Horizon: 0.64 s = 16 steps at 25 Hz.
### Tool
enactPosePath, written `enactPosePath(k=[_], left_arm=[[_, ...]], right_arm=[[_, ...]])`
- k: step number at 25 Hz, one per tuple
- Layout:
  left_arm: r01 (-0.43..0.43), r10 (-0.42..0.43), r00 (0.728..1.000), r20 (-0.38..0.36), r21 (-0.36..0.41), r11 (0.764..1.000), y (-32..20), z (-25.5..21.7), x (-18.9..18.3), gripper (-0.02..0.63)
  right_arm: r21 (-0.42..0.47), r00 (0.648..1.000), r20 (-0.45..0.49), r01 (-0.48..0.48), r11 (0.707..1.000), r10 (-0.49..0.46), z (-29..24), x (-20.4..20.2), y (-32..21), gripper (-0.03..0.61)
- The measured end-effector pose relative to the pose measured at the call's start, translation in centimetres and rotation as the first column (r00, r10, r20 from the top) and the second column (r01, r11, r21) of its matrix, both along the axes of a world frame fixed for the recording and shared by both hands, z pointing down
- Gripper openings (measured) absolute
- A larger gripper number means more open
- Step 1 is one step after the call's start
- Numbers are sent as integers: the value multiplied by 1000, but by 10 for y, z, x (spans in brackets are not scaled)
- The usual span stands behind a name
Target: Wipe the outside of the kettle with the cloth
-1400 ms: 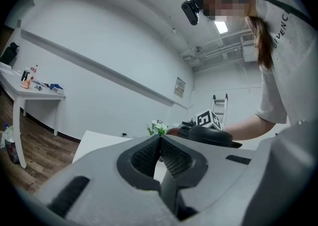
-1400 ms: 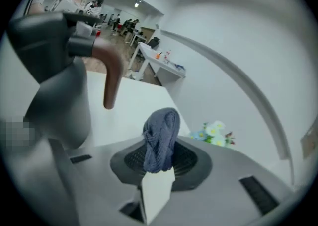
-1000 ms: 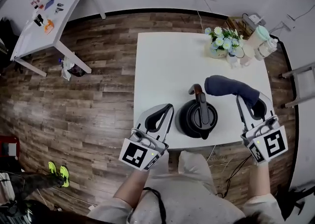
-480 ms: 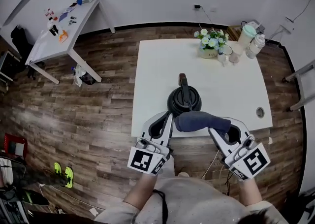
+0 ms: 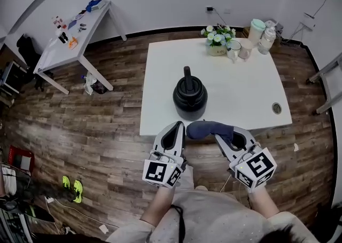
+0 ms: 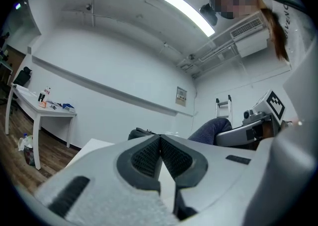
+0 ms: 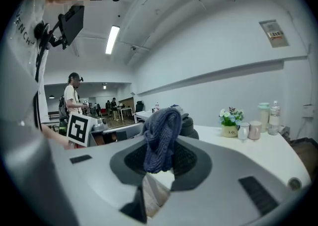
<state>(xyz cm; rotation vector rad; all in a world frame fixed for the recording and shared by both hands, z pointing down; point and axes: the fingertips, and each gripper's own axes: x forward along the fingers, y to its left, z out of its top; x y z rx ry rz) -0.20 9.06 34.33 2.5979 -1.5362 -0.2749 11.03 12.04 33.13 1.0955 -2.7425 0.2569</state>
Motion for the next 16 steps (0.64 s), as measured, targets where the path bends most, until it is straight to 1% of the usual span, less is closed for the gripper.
enactPosePath(k=[4, 7, 16], left_arm=[[-8, 8, 1000, -3, -2, 1000, 7, 1, 10, 6], [-23, 23, 1000, -5, -1, 1000, 10, 2, 17, 6], [-20, 20, 1000, -18, -21, 1000, 14, 2, 17, 6]], right_arm=[[26, 999, -32, -9, 1000, 10, -2, 4, 8, 72], [34, 999, -37, -17, 999, 18, -1, 7, 10, 71], [13, 999, -34, -37, 999, 38, 4, 11, 13, 71]])
